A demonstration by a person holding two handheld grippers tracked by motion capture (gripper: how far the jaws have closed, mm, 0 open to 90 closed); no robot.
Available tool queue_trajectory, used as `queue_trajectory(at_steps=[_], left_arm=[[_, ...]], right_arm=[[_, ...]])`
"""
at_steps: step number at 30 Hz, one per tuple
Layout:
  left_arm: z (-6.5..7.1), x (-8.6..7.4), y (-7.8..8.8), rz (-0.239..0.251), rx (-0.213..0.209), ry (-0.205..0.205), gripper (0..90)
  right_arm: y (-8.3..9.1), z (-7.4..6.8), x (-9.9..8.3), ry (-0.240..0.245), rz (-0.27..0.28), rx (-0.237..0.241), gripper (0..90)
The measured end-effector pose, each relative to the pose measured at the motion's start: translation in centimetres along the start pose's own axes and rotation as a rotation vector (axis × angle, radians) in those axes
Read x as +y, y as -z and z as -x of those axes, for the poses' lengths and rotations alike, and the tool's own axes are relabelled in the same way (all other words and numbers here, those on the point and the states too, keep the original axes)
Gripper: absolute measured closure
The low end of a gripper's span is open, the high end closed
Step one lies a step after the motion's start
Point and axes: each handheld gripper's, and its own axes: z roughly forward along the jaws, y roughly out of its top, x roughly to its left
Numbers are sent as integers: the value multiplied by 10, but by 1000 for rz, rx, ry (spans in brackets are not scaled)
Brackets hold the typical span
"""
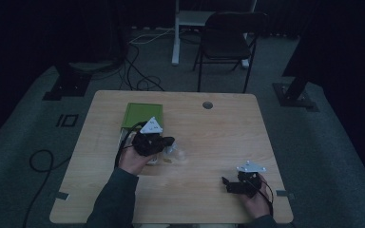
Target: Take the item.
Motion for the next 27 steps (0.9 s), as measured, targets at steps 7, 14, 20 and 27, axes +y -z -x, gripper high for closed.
queue_trajectory(at_steps=[7,14,20,27], left_arm=[[-1,2,-5,-4,6,0,885],[-4,3,-11,-6,10,6,885],[-6,4,-16,-6,13,14,886],[-7,5,-20,-6,26,17,887]], right_arm=[[0,0,0,0,0,0,123],[0,0,0,0,0,0,123],[0,0,0,-1,-1,0,123],[0,0,0,0,0,0,123]])
